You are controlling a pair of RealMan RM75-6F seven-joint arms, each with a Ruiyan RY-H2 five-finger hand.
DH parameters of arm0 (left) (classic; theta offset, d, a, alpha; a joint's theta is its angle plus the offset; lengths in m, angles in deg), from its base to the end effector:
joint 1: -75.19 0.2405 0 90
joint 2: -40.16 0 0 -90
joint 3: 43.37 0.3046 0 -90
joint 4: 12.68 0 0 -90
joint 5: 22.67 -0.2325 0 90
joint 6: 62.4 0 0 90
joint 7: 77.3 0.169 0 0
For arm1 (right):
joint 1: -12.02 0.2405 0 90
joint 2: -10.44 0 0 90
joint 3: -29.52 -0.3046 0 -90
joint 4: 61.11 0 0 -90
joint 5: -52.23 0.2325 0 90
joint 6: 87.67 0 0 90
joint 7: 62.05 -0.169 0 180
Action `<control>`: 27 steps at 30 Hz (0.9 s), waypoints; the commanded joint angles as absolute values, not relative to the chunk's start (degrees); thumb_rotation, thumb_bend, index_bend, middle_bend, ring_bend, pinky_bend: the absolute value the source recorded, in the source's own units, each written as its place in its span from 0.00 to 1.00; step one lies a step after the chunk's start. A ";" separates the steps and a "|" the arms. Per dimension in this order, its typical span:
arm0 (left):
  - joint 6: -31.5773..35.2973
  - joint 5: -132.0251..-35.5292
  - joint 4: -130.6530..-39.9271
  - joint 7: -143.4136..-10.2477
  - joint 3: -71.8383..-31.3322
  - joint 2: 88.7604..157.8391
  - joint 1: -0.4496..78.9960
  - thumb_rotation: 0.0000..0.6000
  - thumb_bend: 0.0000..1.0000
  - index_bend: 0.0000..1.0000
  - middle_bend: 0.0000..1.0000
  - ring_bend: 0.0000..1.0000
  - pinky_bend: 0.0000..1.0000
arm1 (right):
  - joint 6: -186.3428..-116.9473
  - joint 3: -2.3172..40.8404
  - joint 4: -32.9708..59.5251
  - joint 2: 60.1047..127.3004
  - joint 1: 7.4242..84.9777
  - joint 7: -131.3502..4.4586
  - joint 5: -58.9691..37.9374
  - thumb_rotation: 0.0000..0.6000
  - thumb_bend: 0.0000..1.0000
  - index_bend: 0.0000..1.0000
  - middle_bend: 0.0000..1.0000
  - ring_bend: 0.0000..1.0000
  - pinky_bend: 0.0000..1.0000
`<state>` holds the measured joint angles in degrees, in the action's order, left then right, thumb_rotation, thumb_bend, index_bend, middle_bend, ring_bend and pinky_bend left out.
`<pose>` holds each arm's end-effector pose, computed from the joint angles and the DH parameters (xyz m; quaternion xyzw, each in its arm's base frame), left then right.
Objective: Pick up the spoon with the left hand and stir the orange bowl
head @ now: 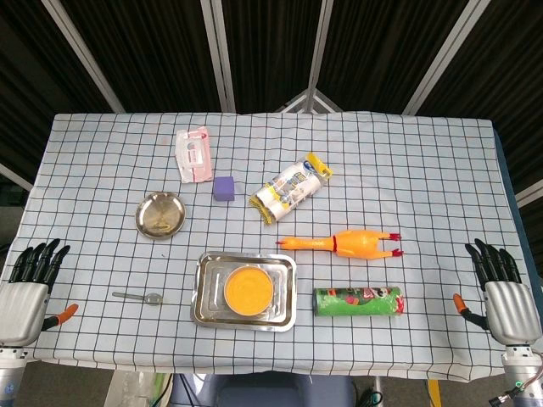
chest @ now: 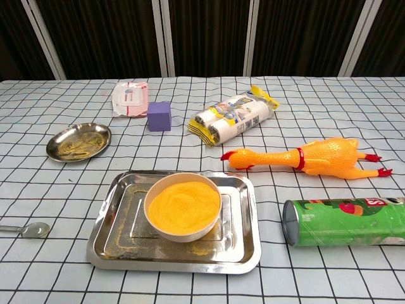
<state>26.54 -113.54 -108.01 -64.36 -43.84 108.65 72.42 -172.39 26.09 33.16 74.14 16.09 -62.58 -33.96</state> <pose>-0.3374 0.1874 0.1265 -0.6247 -0.3419 -0.3739 0.5942 -0.3579 -0.2084 0.1591 0.5859 -0.4003 0.3983 0.5812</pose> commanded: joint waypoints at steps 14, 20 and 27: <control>26.00 -113.19 -108.18 -63.90 -43.64 108.54 72.41 1.00 0.05 0.00 0.00 0.00 0.00 | -171.64 26.39 33.49 73.94 16.24 -62.66 -33.93 1.00 0.37 0.00 0.00 0.00 0.00; 25.21 -112.63 -108.44 -63.08 -43.46 108.50 72.32 1.00 0.05 0.00 0.00 0.00 0.00 | -171.35 26.38 33.66 73.87 16.29 -62.81 -33.65 1.00 0.37 0.00 0.00 0.00 0.00; 23.25 -111.36 -108.86 -61.56 -43.20 108.81 71.89 1.00 0.13 0.16 0.00 0.00 0.00 | -171.37 26.45 33.71 73.72 16.24 -63.09 -33.72 1.00 0.37 0.00 0.00 0.00 0.00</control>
<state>23.66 -111.71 -108.74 -61.84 -43.24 108.70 72.04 -171.37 26.45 33.71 73.72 16.24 -63.09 -33.72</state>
